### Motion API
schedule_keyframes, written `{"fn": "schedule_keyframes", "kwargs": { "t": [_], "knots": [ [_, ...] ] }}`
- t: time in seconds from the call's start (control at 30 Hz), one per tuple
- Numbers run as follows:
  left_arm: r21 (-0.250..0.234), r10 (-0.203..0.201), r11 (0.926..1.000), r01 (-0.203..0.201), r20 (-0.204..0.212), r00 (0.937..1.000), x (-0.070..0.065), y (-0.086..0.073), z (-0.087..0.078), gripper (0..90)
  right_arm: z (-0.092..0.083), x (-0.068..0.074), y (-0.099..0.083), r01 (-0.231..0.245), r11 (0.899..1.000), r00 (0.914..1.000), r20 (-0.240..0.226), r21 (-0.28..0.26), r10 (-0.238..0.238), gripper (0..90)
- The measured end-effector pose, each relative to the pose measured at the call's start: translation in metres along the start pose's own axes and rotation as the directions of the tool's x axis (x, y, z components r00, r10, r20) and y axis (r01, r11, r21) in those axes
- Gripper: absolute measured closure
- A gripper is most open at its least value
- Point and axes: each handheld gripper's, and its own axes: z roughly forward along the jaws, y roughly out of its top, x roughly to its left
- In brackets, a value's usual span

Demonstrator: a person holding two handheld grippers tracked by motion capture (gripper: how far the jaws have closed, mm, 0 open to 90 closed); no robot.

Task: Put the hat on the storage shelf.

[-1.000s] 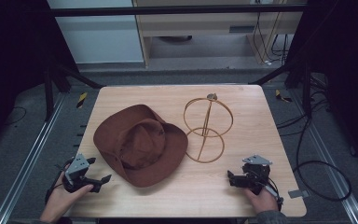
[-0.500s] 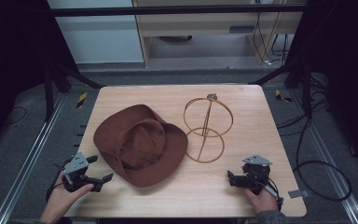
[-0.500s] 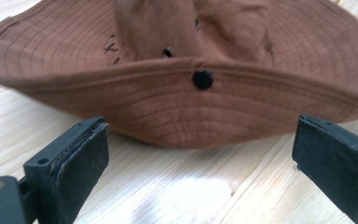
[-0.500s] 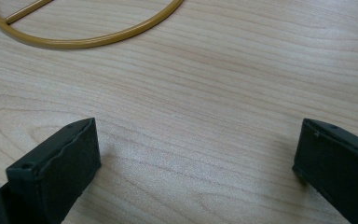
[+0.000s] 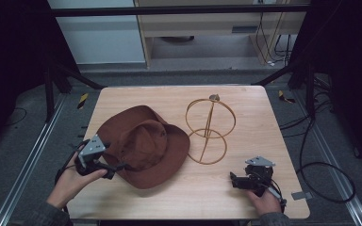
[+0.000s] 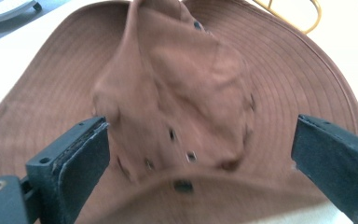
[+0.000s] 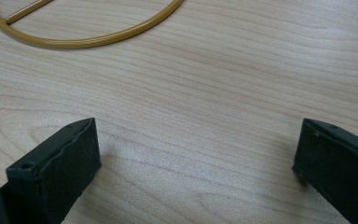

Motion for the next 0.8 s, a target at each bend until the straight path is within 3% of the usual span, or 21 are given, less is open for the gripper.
{"fn": "schedule_keyframes", "kwargs": {
  "t": [0.27,0.47,0.8],
  "knots": [
    [0.092,0.005,0.9957,-0.006,0.013,0.9999,0.019,0.04,0.022,4.3,0.0,0.0,0.0,0.0,1.0,1.0,0.0,0.0,0.0,0.4],
    [0.123,-0.013,0.9923,0.009,0.029,0.9995,0.027,0.058,0.037,4.6,0.0,0.0,0.0,0.0,1.0,1.0,0.0,0.0,0.0,0.4],
    [0.155,0.009,0.9879,-0.009,-0.002,1.0,0.033,0.081,0.052,4.6,0.0,0.0,0.0,0.0,1.0,1.0,0.0,0.0,0.0,0.5]
  ]
}}
